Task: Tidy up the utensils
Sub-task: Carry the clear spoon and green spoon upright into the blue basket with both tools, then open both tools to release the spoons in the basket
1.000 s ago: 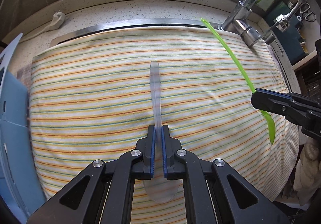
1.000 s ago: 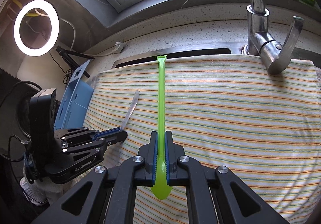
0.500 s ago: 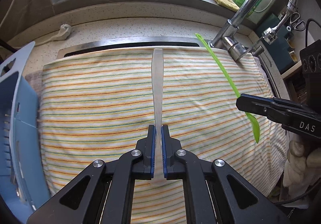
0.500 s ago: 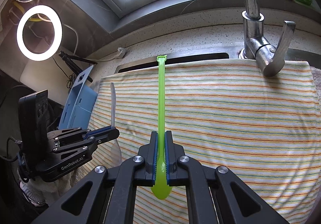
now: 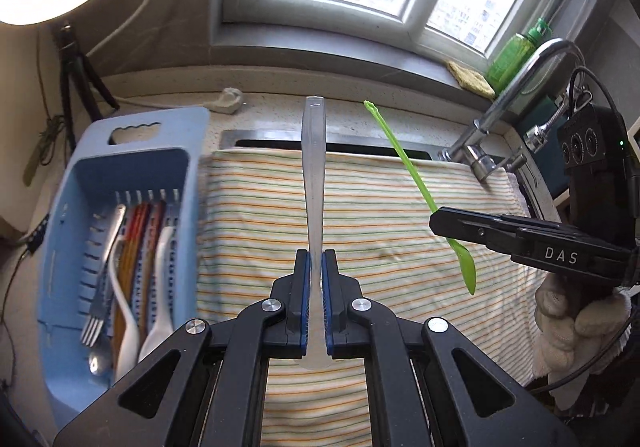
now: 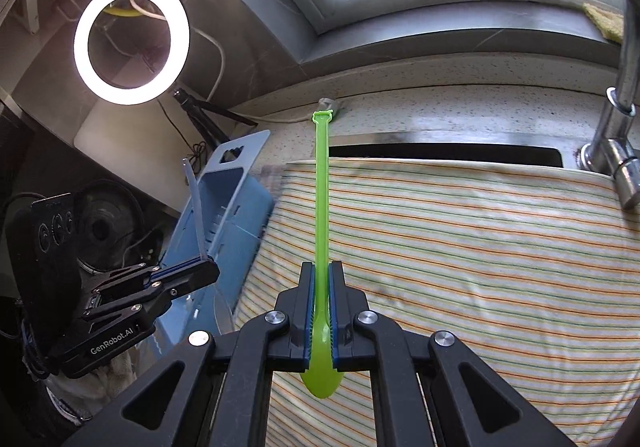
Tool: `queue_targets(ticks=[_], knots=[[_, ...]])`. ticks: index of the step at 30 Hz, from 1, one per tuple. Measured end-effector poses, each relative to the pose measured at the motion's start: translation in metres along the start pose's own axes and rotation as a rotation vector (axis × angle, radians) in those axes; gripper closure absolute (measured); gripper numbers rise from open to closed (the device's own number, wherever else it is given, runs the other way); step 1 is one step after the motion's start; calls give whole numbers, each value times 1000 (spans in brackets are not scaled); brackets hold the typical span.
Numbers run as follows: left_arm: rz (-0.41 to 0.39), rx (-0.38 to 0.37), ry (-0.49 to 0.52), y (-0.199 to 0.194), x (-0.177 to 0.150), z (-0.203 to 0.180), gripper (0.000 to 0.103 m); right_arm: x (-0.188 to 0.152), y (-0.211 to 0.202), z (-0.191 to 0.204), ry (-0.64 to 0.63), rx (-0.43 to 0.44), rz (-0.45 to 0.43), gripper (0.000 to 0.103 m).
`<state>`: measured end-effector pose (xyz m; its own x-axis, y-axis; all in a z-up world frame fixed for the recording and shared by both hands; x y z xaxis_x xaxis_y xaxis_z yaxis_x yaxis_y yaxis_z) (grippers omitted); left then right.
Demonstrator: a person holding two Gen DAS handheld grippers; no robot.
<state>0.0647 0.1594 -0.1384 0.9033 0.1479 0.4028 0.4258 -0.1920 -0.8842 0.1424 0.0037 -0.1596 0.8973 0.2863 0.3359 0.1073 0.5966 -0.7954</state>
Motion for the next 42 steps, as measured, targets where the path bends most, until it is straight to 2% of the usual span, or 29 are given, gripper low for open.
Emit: queue_targets(ticks=[8,18,29,42], knots=[[-43,66,-101,-30,-14,74,99,15,33,64,-56,46,18,97],[-22,83,-149,-32,-28,134,99,25,82,131,-82,87,45,97],[-4,82,-152,-29,-43,156,98,26,137,156,-49,68,118,97],[-7,87,-147,-26,-47,163,98,27,158,169,-61,29,154,94]])
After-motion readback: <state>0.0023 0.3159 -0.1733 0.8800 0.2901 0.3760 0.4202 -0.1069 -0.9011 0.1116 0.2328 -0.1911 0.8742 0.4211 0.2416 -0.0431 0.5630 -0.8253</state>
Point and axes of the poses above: each gripper's, at about its wrist camera, not at the fingertips, and y roughly the way its jaws point, z to its left, x to its top, the point moved 3 cm from there along y, roughly the way its jaws point, and after that the axes turned 8 degrees about z, right-handed, at the moved point
